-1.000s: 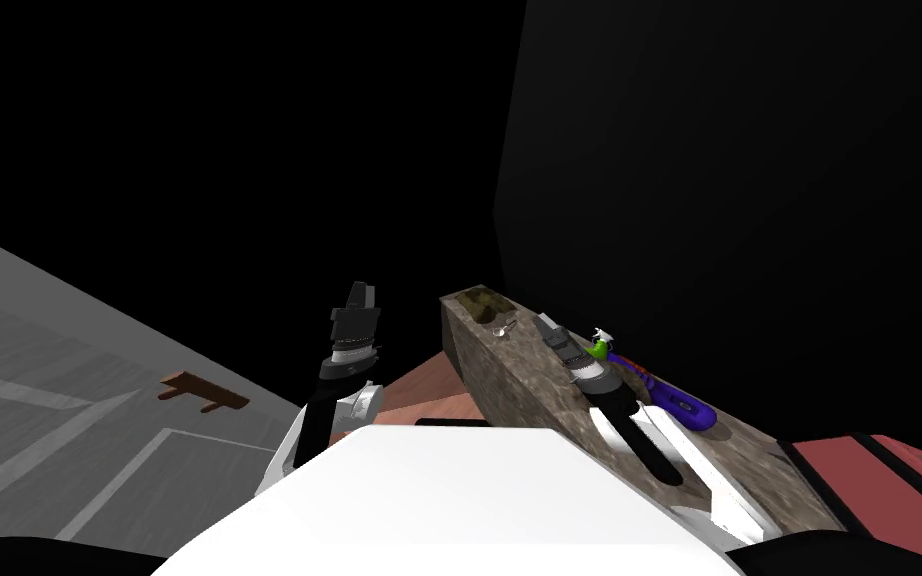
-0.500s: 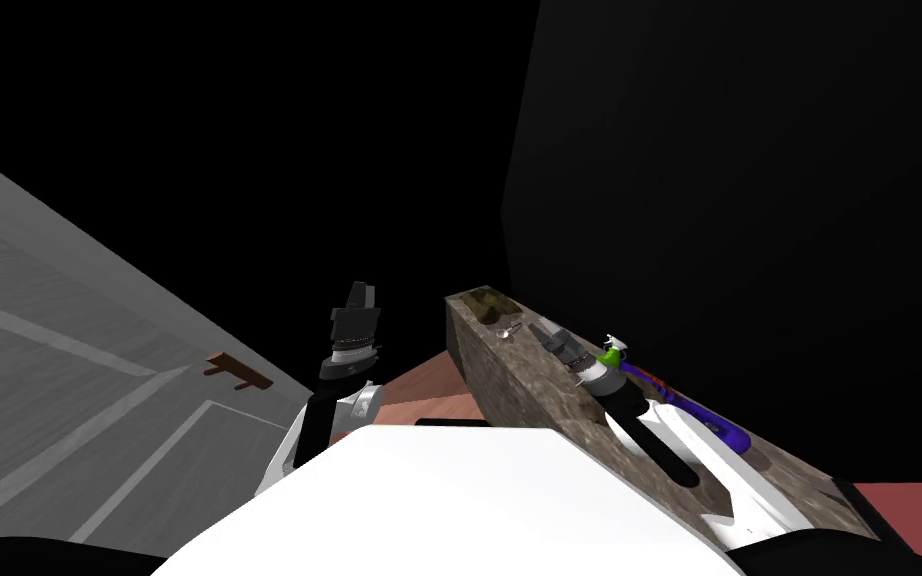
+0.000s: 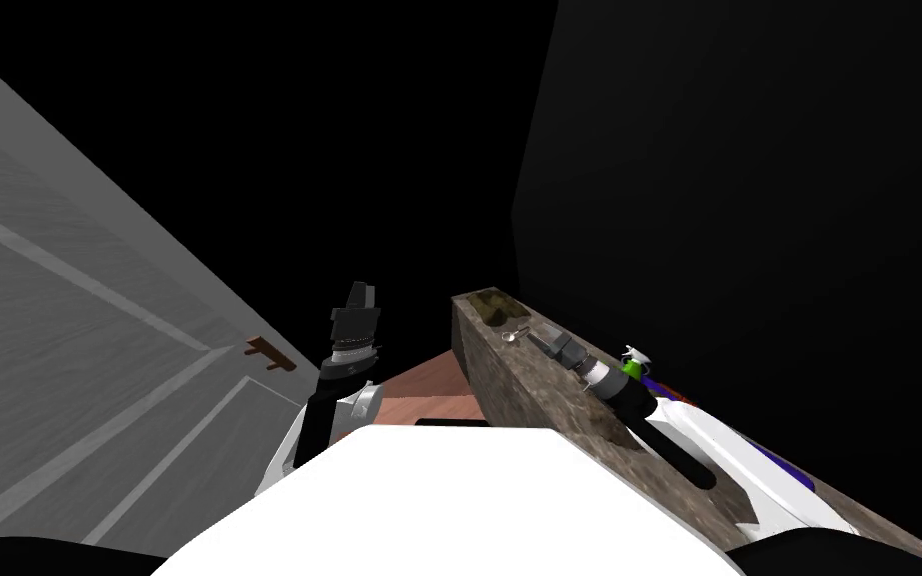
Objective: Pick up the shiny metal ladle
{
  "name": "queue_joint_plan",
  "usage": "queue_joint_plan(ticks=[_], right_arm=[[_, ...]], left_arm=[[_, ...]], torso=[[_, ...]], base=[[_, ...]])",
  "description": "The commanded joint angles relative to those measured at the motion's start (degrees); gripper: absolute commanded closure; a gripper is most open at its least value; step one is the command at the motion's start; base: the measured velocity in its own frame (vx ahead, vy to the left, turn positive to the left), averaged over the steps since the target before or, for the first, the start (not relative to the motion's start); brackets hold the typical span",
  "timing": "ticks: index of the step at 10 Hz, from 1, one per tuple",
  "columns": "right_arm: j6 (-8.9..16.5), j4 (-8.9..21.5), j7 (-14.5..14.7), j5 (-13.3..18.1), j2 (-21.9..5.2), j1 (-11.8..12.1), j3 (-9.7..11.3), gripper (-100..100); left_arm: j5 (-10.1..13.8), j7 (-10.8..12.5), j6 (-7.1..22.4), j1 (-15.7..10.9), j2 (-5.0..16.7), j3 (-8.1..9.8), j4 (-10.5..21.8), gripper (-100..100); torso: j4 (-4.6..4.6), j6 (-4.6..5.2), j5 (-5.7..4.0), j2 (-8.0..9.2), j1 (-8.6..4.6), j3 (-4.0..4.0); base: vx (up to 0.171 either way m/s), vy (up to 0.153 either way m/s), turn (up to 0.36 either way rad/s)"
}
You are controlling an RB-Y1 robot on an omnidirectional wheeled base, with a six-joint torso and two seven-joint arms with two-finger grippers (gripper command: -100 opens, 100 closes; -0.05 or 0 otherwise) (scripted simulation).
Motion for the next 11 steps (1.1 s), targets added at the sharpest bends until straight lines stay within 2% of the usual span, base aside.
queue_joint_plan(ticks=[1, 2, 3, 6, 7, 8, 9, 10, 11], right_arm=[[0.2, 0.3, 0.2, 1.8, -2.0, 0.5, -0.2, -100], [0.3, 1.3, 0.6, 4.1, -4.3, 1.6, -0.6, -100], [0.3, 1.3, 0.6, 4.7, -5.0, 1.6, -0.6, -100], [0.7, 3.2, 1.5, 9.8, -10.3, 3.7, -1.0, -100], [0.7, 3.2, 1.5, 10.4, -11.2, 3.7, -1.0, -100], [0.9, 4.2, 1.9, 12.7, -13.4, 4.8, -1.0, -100], [0.9, 4.2, 1.9, 13.2, -14.4, 4.8, -1.0, -100], [1.1, 5.2, 2.3, 15.5, -16.4, 5.9, -0.9, -100], [1.1, 5.2, 2.3, 16.0, -17.5, 5.9, -0.9, -100]], left_arm=[[0.0, 0.0, 0.0, 0.0, 0.0, 0.0, 0.0, 0], [0.0, 0.0, 0.0, 0.0, 0.0, 0.0, 0.0, 0], [0.0, 0.0, 0.0, 0.0, 0.0, 0.0, 0.0, 0], [0.0, 0.0, 0.0, 0.0, 0.0, 0.01, 0.0, 0], [0.0, 0.0, 0.0, 0.0, 0.0, 0.0, 0.0, 0], [0.0, 0.0, 0.0, 0.0, 0.0, 0.0, 0.0, 0], [0.0, 0.0, 0.0, 0.0, 0.0, 0.0, 0.0, 0], [0.0, 0.0, 0.0, 0.0, 0.0, 0.01, 0.0, 0], [0.0, 0.0, 0.0, 0.0, 0.0, 0.0, 0.0, 0]], torso=[[0.0, 0.0, 0.0, 0.0, 0.0, 0.0], [0.0, 0.04, 0.0, -0.01, 0.01, 0.0], [0.0, 0.0, 0.0, -0.02, 0.0, -0.01], [-0.01, 0.05, 0.0, -0.04, 0.01, -0.02], [-0.01, 0.02, 0.0, -0.05, 0.01, -0.03], [-0.01, 0.04, 0.0, -0.05, 0.03, -0.03], [-0.02, 0.01, 0.0, -0.07, 0.02, -0.04], [-0.02, 0.05, -0.01, -0.07, 0.02, -0.04], [-0.02, 0.01, 0.0, -0.09, 0.02, -0.05]], base=[[0.0, -0.024, 0.101], [0.001, -0.021, 0.205], [0.002, -0.024, 0.096], [0.005, -0.022, 0.16], [0.007, -0.019, 0.123], [0.015, -0.021, 0.212], [0.011, -0.024, 0.104], [0.012, -0.021, 0.207], [0.011, -0.024, 0.115]])
